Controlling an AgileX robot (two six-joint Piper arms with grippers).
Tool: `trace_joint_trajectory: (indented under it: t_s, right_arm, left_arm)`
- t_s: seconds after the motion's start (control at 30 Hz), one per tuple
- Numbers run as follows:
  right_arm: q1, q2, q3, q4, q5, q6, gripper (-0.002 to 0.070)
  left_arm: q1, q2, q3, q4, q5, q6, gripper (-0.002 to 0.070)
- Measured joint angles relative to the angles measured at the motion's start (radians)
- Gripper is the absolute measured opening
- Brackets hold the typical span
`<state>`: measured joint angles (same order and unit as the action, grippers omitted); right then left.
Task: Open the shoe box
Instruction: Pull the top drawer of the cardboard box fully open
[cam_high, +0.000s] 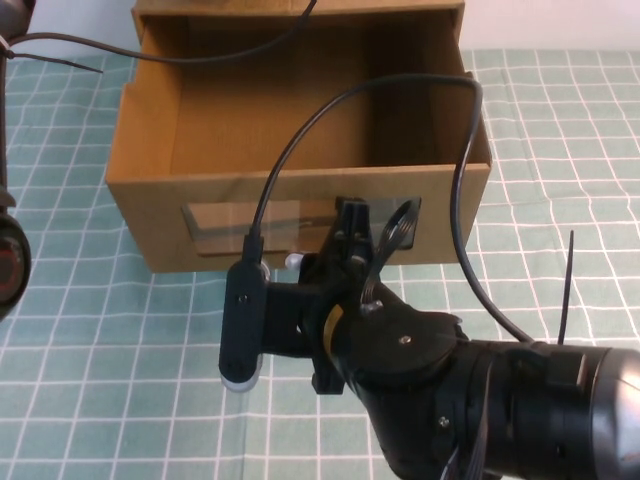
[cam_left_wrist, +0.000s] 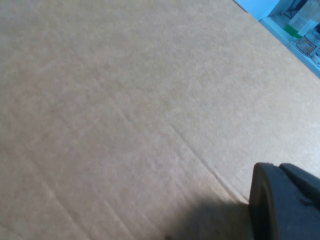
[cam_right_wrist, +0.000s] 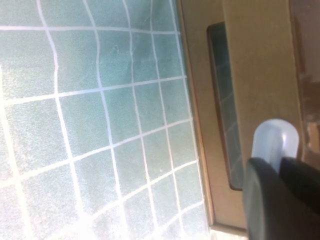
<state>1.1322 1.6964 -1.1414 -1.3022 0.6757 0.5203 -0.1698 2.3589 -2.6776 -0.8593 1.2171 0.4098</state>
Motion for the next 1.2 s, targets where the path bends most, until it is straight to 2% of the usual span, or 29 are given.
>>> trace_joint_trajectory:
  t_s: [0.1,0.17,0.3,0.4,0.5,0.63,0.83,0.93,1.0,1.07,1.13,1.2]
  right_arm:
    - [0.000,0.000,0.002,0.011,-0.002,0.002,0.0046]
    - [0.002,0.000,0.008,0.027,-0.002,0.003,0.0117]
    - [0.002,0.002,0.008,0.046,-0.009,0.004,0.0345]
    - [0.004,-0.022,0.011,0.055,-0.056,0.004,0.0461]
    - [0.004,-0.081,0.011,0.074,-0.137,0.004,0.0504]
    - [0.004,-0.176,0.011,0.135,-0.242,0.004,0.0519]
    - [0.004,-0.297,0.011,0.211,-0.310,0.004,0.0517]
    - [0.004,-0.345,0.011,0.220,-0.314,0.004,0.0470]
    - [0.004,-0.376,0.011,0.220,-0.314,0.004,0.0395]
    - [0.004,-0.408,0.011,0.215,-0.312,0.004,0.0293]
    - [0.004,-0.448,0.011,0.205,-0.300,0.004,0.0150]
    - [0.004,-0.488,0.011,0.198,-0.272,0.004,0.0065]
  left_arm:
    - [0.002,0.000,0.000,0.000,-0.002,0.000,-0.0006]
    - [0.004,0.002,0.000,0.000,-0.002,0.000,-0.0006]
    - [0.004,0.002,0.000,0.000,-0.003,0.000,-0.0006]
    - [0.004,0.002,-0.012,0.000,-0.004,-0.002,-0.0006]
    - [0.006,0.008,-0.039,0.007,0.002,-0.014,-0.0006]
    - [0.008,0.013,-0.088,0.046,0.015,-0.032,-0.0006]
    - [0.012,-0.003,-0.170,0.098,0.044,-0.058,-0.0006]
    - [0.012,-0.046,-0.208,0.104,0.049,-0.072,-0.0006]
    - [0.012,-0.082,-0.228,0.116,0.049,-0.080,-0.0006]
    - [0.012,-0.126,-0.242,0.147,0.050,-0.102,-0.0006]
    - [0.012,-0.168,-0.248,0.185,0.051,-0.120,-0.0005]
    - [0.012,-0.218,-0.248,0.227,0.055,-0.149,-0.0006]
